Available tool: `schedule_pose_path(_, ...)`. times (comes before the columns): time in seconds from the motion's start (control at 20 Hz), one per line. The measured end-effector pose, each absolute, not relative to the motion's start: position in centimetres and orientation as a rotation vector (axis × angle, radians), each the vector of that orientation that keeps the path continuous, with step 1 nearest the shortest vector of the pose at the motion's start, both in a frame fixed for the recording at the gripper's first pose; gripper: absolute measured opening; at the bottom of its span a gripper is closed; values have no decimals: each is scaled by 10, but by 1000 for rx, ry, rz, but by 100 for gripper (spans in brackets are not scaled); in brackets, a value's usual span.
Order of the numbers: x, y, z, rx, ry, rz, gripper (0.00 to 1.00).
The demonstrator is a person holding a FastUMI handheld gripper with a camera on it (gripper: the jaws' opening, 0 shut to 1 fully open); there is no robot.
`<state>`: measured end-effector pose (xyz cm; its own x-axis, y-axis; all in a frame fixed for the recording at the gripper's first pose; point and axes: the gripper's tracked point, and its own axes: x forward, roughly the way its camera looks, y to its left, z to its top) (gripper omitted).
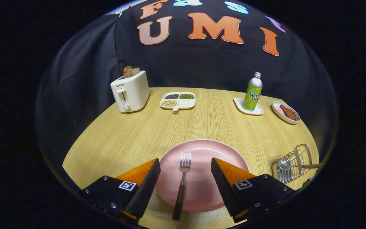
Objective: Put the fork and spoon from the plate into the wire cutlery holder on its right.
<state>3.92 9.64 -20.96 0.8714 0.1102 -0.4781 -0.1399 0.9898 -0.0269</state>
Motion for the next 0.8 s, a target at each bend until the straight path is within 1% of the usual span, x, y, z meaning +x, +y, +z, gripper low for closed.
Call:
schedule_pose_path(0.05,39,97,-217,-65,512,130,94)
schedule_pose_path(0.1,38,98,-224,-81,526,130,87)
schedule_pose_path(0.15,37,98,-229,-104,536,130,84)
schedule_pose_path(0.3,33,101,-245,-145,571,138,66)
schedule_pose_path(0.45,31,101,-257,-157,611,133,53)
schedule_pose_path(0.5,29,103,-261,-152,625,135,46)
schedule_pose_path(0.55,29,103,-264,-148,638,137,44)
schedule_pose_path(0.6,27,102,-266,-145,646,133,37)
schedule_pose_path(0.65,27,101,-267,-145,652,125,33)
schedule_pose_path(0.7,26,100,-268,-142,656,117,24)
schedule_pose_path(0.8,24,97,-268,-141,665,112,12)
